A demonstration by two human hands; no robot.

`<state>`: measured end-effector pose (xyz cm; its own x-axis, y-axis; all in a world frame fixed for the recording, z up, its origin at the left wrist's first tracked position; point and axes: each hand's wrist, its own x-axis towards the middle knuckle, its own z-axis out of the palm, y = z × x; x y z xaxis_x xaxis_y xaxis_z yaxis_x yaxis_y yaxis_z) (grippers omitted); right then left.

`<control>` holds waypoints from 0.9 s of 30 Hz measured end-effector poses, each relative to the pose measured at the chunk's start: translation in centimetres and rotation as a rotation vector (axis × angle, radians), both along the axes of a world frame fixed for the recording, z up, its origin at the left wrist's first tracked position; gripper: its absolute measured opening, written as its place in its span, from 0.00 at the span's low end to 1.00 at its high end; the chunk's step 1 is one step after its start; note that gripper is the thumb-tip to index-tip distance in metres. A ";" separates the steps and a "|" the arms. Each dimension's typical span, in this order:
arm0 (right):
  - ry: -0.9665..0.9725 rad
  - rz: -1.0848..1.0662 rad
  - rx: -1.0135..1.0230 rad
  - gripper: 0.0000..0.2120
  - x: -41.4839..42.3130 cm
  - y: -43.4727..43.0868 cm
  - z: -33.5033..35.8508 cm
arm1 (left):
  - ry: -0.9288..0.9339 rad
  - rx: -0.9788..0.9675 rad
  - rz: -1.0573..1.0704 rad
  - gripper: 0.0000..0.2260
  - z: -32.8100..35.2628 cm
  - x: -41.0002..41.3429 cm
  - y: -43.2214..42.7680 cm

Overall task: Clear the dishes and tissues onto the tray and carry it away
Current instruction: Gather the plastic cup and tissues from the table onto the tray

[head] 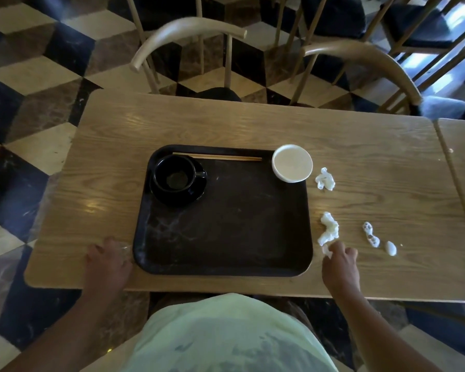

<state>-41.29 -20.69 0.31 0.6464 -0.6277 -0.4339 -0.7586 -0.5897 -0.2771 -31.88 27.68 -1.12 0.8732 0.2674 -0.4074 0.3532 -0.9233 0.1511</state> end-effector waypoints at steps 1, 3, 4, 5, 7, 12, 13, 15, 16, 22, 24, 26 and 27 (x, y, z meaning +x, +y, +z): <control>-0.025 -0.006 -0.002 0.14 0.2 -0.4 0.2 | 0.008 0.008 0.013 0.30 -0.5 0.0 0.4; -0.079 0.003 -0.022 0.19 0.9 -1.2 0.5 | -0.011 -0.005 0.032 0.28 -0.2 0.2 0.3; -0.097 0.003 -0.040 0.20 1.4 -1.6 0.7 | -0.047 -0.038 0.056 0.26 0.3 0.4 0.1; -0.111 -0.002 -0.053 0.20 1.9 -1.9 0.7 | -0.074 -0.088 0.105 0.25 0.9 0.6 -0.1; -0.139 0.000 -0.072 0.18 2.9 -2.3 0.7 | -0.104 -0.159 0.191 0.25 1.8 1.0 -0.5; -0.150 0.081 -0.092 0.24 4.9 -2.8 -0.2 | -0.168 -0.281 0.282 0.34 2.7 2.0 -1.5; -0.129 0.092 -0.086 0.25 5.2 -2.7 -0.4 | -0.180 -0.303 0.272 0.36 2.8 2.1 -2.0; -0.083 0.119 -0.073 0.25 5.6 -2.6 -0.9 | -0.198 -0.338 0.256 0.38 3.3 2.3 -3.0; -0.064 0.135 -0.070 0.25 5.6 -2.5 -1.2 | -0.204 -0.354 0.248 0.39 3.4 2.3 -3.3; -0.079 0.161 -0.037 0.21 6.0 -2.5 -1.6 | -0.209 -0.393 0.198 0.37 3.8 2.7 -4.5; -0.106 0.141 -0.032 0.21 6.4 -2.8 -1.3 | -0.202 -0.394 0.190 0.37 3.9 2.7 -4.9; -0.170 0.147 -0.049 0.22 7.1 -3.4 -0.8 | -0.203 -0.398 0.180 0.37 4.0 2.8 -5.3; -0.203 0.163 -0.066 0.22 7.6 -3.7 -0.5 | -0.201 -0.401 0.176 0.37 4.1 2.8 -5.5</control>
<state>-33.66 -24.38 -0.22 0.8110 -0.5305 -0.2465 -0.5847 -0.7215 -0.3710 -29.03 22.21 2.97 0.9008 0.2747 -0.3361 0.4262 -0.7068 0.5646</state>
